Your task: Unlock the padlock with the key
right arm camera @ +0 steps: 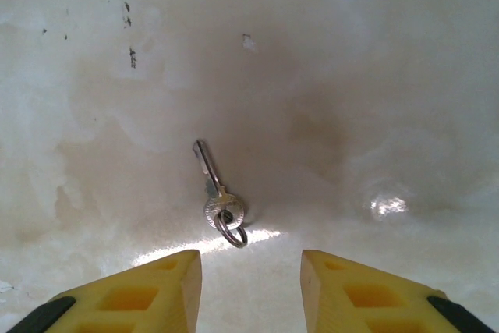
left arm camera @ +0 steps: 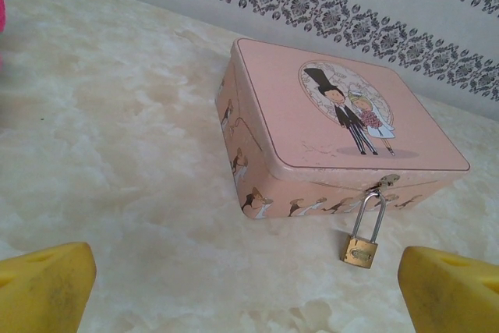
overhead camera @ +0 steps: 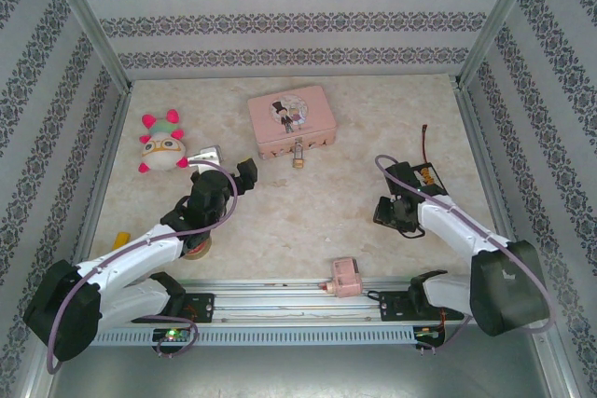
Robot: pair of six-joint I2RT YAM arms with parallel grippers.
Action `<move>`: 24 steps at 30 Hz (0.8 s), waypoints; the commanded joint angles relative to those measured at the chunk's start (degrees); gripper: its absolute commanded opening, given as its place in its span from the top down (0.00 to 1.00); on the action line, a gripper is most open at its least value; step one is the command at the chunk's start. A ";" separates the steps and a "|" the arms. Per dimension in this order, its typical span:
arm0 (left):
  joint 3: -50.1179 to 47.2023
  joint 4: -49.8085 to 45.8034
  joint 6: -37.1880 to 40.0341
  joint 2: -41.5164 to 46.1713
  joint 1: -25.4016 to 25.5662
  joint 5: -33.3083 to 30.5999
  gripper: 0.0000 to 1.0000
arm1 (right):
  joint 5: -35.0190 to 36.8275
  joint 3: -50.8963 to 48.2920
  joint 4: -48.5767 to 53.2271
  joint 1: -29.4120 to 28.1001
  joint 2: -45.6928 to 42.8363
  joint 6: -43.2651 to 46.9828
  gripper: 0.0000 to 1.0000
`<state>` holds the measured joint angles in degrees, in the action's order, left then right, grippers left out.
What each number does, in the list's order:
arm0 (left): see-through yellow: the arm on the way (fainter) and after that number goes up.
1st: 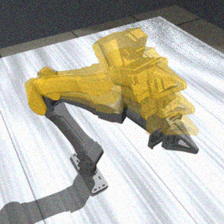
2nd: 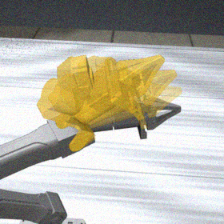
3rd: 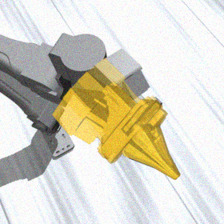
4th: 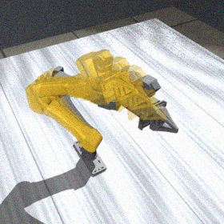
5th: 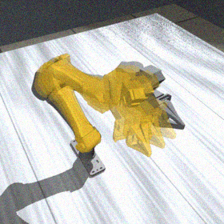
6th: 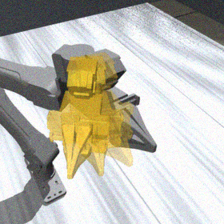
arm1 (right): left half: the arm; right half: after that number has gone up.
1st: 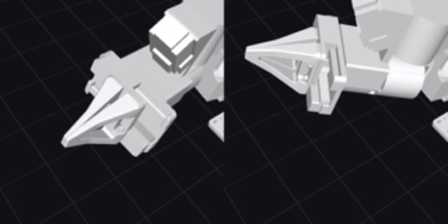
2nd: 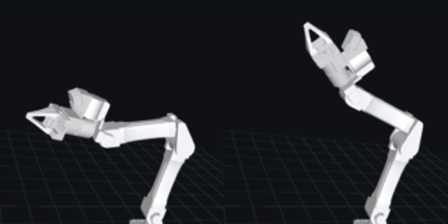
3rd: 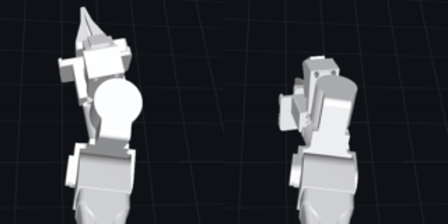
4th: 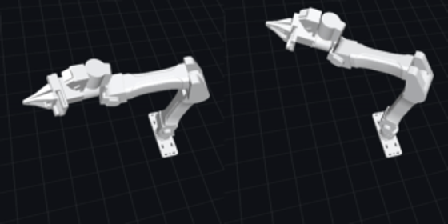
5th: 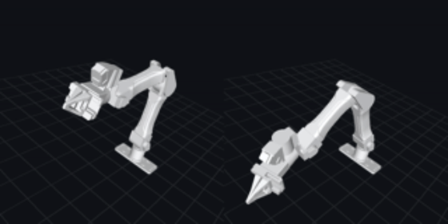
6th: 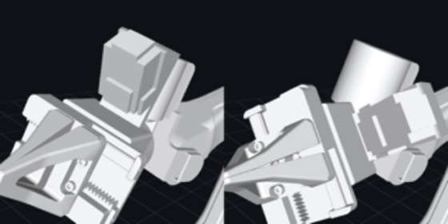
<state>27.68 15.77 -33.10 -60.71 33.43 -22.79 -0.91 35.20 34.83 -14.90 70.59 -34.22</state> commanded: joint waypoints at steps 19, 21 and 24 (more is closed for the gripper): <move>0.81 0.40 -2.00 0.31 0.58 -0.93 0.01 | -1.21 -1.19 -3.25 -0.53 3.58 -0.76 0.77; 0.63 0.49 -2.05 0.41 0.58 -1.03 0.01 | -1.03 -0.95 -3.28 -0.51 4.02 -0.72 0.77; 0.36 0.42 -2.05 0.67 0.58 -1.12 0.01 | -0.90 -0.57 -3.21 -0.49 4.55 -0.59 0.79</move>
<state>27.68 15.77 -34.59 -60.71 33.43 -22.81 -2.63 35.07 31.42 -14.90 74.35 -34.39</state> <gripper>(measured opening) 0.994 0.212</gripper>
